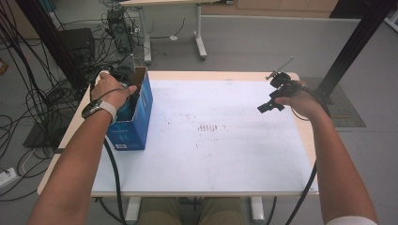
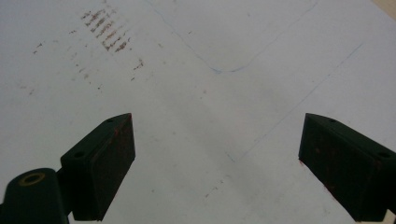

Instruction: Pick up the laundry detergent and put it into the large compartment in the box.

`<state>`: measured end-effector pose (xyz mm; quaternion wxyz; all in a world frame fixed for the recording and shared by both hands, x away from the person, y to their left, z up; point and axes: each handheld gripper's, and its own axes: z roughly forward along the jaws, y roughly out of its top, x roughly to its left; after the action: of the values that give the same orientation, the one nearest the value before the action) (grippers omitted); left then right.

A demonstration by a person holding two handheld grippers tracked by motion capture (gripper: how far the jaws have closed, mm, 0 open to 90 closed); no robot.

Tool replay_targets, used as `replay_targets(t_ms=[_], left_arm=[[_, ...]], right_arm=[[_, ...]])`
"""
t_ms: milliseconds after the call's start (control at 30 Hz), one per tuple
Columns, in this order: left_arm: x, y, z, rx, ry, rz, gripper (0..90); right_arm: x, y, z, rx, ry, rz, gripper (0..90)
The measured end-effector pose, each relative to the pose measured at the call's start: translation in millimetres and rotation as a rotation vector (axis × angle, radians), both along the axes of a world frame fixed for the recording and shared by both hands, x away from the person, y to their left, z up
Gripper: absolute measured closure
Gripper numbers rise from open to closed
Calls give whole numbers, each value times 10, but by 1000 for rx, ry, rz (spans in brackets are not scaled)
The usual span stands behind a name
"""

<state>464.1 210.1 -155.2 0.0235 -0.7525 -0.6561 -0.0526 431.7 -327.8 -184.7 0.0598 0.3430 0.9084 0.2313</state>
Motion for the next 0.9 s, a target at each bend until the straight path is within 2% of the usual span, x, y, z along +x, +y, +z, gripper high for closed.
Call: replay_targets(t_ms=[900], left_arm=[[-25,21,-2,-3,-6,-5,374]], right_arm=[[-15,4,20,-2,-6,3,108]])
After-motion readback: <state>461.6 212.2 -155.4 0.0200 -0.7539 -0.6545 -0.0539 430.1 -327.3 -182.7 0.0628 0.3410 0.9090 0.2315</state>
